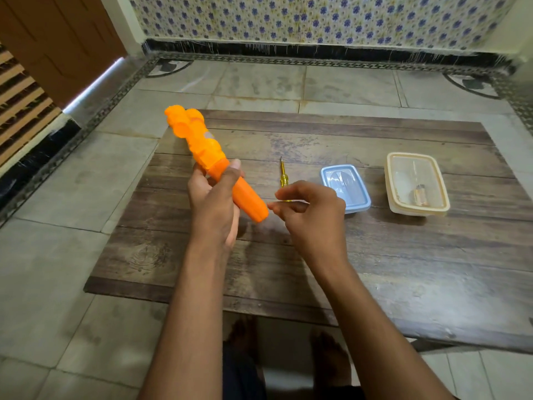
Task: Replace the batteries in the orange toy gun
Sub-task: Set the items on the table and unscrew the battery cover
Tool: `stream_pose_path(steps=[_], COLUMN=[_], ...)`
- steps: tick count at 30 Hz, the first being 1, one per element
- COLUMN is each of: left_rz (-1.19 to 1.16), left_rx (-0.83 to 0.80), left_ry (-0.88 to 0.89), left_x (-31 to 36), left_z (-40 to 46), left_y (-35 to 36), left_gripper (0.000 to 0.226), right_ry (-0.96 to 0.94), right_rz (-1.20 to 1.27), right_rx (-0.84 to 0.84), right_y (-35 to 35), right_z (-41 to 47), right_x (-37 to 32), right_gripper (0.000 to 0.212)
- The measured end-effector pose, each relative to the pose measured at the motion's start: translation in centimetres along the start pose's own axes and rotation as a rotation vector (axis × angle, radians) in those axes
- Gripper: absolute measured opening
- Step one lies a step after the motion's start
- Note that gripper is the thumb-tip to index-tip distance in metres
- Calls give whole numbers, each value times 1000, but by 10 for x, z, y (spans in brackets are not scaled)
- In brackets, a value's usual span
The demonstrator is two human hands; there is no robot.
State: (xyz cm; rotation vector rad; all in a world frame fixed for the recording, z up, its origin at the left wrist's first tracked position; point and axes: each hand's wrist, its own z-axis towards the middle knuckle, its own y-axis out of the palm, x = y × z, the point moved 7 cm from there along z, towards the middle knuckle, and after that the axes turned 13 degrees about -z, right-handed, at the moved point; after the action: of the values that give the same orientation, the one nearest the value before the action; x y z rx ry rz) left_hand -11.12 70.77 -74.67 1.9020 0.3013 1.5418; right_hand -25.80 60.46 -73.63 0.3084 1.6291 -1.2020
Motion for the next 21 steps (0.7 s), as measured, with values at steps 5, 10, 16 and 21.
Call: stream_pose_path(steps=[5, 10, 16, 21], left_rz=[-158, -228, -290, -313], left_rx=[124, 180, 248, 288], left_ry=[-55, -100, -177, -213], left_x=[-2, -7, -15, -17], left_z=[-4, -5, -10, -13], left_y=[-10, -17, -16, -19], left_gripper=[28, 25, 27, 25], right_ry=[-183, -162, -139, -160], right_rz=[-567, -803, -858, -851], right_rx=[-197, -353, -444, -451], right_y=[-8, -26, -30, -30], right_z=[-8, -16, -19, -20], right_x=[-1, 13, 25, 26], right_gripper=[14, 16, 17, 20])
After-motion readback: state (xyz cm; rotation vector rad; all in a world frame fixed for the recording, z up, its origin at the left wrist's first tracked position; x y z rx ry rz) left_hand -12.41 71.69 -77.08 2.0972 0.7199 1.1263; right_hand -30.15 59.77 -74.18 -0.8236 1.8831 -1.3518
